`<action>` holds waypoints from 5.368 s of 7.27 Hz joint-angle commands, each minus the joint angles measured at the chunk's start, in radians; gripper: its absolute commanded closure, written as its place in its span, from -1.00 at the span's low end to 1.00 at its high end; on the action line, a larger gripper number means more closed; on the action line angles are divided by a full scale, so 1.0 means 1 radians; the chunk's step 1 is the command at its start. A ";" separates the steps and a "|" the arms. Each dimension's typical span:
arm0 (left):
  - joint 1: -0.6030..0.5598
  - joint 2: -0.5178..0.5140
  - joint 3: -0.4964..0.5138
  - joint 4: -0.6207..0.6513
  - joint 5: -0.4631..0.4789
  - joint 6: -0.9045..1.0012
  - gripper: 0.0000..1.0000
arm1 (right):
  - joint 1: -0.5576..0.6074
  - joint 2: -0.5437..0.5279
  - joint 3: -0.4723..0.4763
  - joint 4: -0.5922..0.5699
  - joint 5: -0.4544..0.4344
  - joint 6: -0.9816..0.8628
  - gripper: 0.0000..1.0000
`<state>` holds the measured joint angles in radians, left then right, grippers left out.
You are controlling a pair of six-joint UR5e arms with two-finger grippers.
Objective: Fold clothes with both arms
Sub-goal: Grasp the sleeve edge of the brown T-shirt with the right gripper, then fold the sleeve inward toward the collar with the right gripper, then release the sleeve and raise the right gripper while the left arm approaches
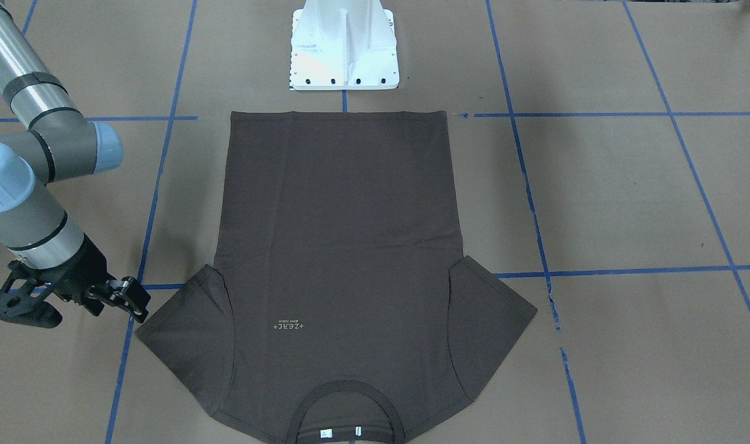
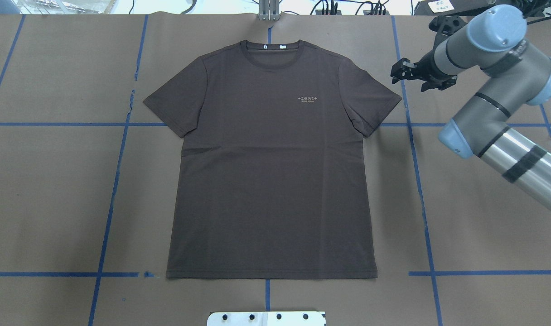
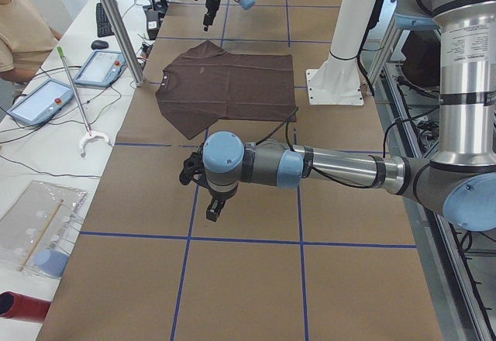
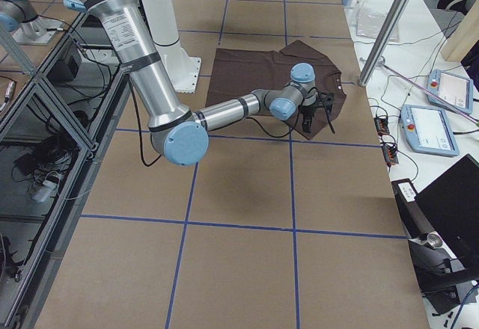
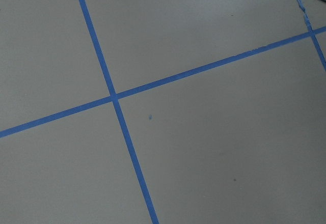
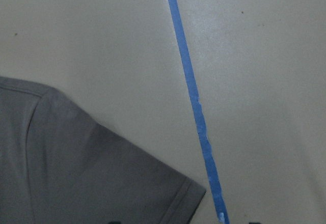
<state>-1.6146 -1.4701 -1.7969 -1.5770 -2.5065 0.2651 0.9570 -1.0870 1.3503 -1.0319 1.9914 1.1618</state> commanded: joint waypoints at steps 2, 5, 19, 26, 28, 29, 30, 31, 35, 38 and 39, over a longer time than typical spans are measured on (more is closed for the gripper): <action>-0.002 0.014 -0.001 0.000 -0.002 0.006 -1.00 | -0.029 0.059 -0.121 0.016 -0.014 0.004 -0.40; -0.001 0.013 -0.001 0.000 -0.002 0.006 -1.00 | -0.057 0.053 -0.148 0.016 -0.017 0.001 -0.36; -0.001 0.014 -0.001 -0.012 -0.009 -0.001 -1.00 | -0.118 0.160 -0.091 0.012 -0.022 -0.007 1.00; 0.002 -0.016 -0.001 -0.024 -0.032 -0.050 -1.00 | -0.222 0.413 -0.298 0.013 -0.161 0.114 -0.99; 0.085 -0.036 0.013 -0.221 -0.032 -0.336 -1.00 | -0.221 0.411 -0.242 0.016 -0.190 0.207 -1.00; 0.178 -0.071 0.019 -0.294 -0.028 -0.518 -1.00 | -0.210 0.398 -0.202 0.009 -0.187 0.210 -1.00; 0.238 -0.126 0.033 -0.313 -0.022 -0.669 -0.99 | -0.192 0.342 -0.147 0.013 -0.181 0.208 -1.00; 0.308 -0.200 0.056 -0.308 -0.015 -0.755 -0.99 | -0.175 0.291 -0.099 0.015 -0.160 0.203 -1.00; 0.622 -0.522 0.260 -0.340 0.285 -1.190 -0.94 | -0.118 0.046 0.128 0.024 0.043 0.177 -1.00; 0.676 -0.634 0.476 -0.478 0.371 -1.332 -0.77 | -0.118 -0.008 0.159 0.024 0.046 0.157 -1.00; 0.677 -0.636 0.523 -0.524 0.371 -1.334 -0.70 | -0.119 -0.007 0.156 0.024 0.044 0.156 -1.00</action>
<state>-0.9433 -2.0965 -1.3332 -2.0447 -2.1414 -1.0491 0.8385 -1.0889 1.5064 -1.0082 2.0363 1.3224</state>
